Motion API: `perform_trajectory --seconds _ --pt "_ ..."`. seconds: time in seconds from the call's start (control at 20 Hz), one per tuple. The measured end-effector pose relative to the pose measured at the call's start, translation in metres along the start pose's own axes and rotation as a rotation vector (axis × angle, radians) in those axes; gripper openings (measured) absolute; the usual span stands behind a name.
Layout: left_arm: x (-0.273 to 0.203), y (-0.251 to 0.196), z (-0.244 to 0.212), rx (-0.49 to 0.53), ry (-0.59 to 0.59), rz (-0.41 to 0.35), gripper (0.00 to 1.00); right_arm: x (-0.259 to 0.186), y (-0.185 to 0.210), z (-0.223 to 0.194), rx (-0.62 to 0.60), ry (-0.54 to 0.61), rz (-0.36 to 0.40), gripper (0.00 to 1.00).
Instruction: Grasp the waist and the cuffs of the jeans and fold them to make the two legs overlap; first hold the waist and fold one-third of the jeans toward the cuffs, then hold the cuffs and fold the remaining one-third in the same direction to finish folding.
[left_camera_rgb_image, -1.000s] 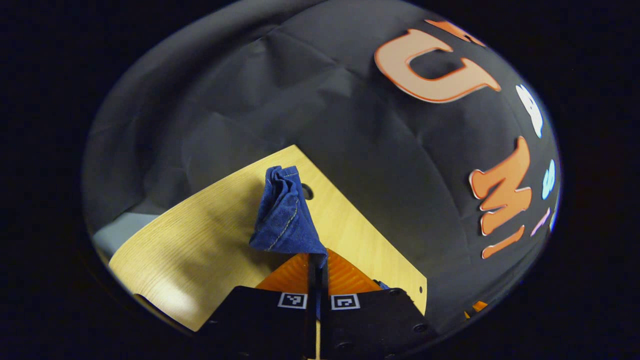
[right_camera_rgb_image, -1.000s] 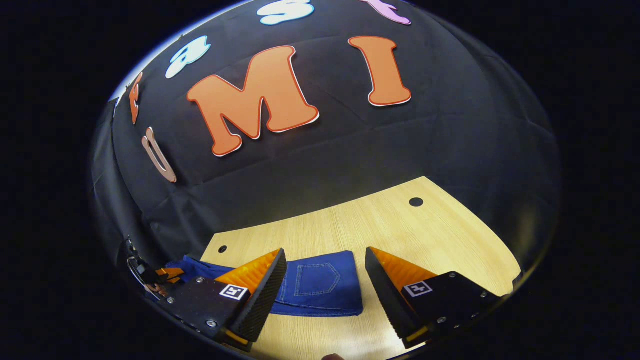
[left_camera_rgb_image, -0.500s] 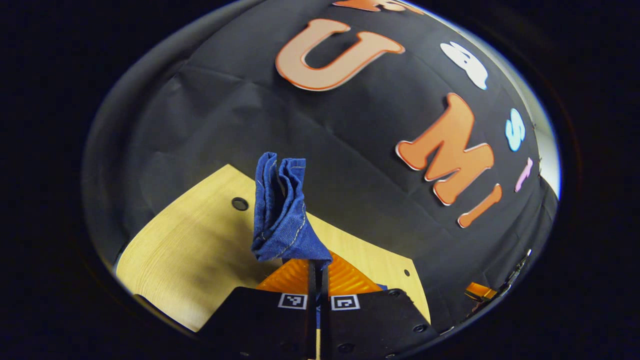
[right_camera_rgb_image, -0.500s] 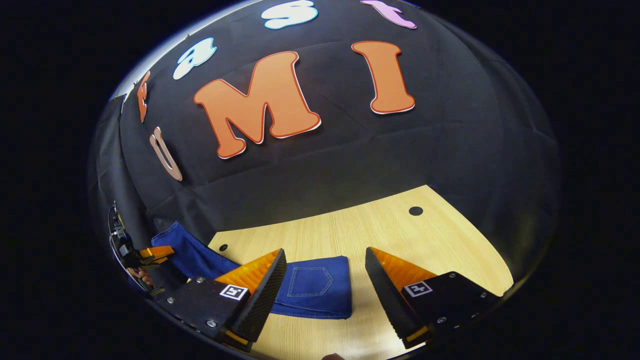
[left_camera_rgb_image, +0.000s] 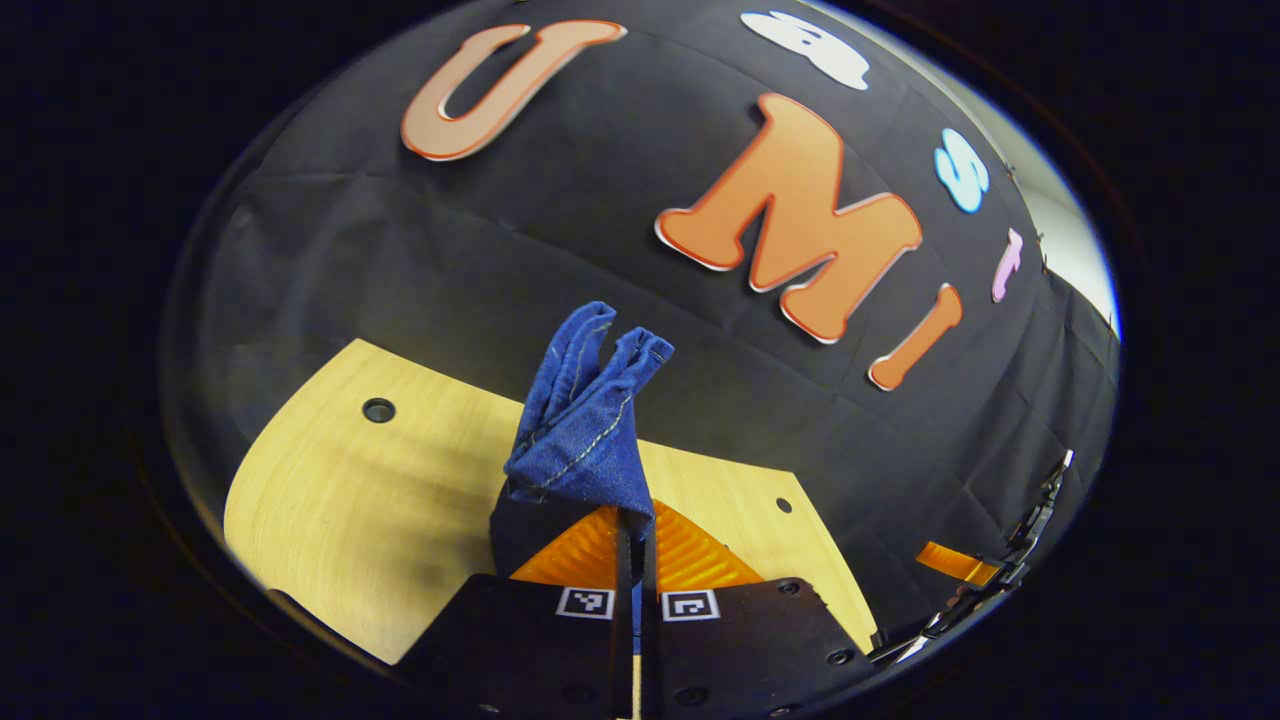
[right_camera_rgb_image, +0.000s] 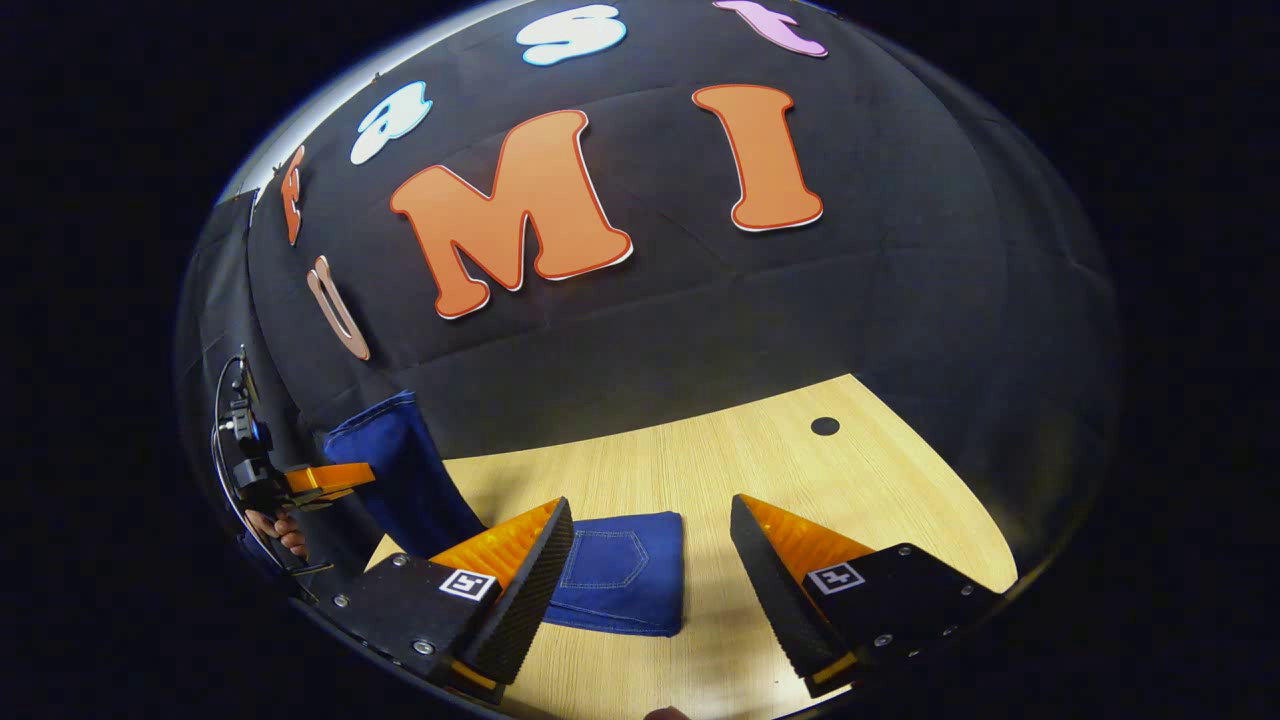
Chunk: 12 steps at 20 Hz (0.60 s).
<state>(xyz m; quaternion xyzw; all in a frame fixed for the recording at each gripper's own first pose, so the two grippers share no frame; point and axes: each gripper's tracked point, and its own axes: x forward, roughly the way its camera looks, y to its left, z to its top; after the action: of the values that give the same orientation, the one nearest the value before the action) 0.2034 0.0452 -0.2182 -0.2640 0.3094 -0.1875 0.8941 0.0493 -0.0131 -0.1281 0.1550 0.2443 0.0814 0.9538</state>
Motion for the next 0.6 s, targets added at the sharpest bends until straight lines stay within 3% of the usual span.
perform_trajectory --seconds 0.3,0.6 --pt "0.038 -0.053 -0.044 0.081 0.11 -0.027 0.03 -0.003 -0.022 -0.002 0.021 0.005 -0.003 0.98" --pt "0.064 -0.071 -0.074 0.173 0.221 0.027 0.05 -0.005 -0.046 -0.006 0.037 0.017 -0.01 0.98"
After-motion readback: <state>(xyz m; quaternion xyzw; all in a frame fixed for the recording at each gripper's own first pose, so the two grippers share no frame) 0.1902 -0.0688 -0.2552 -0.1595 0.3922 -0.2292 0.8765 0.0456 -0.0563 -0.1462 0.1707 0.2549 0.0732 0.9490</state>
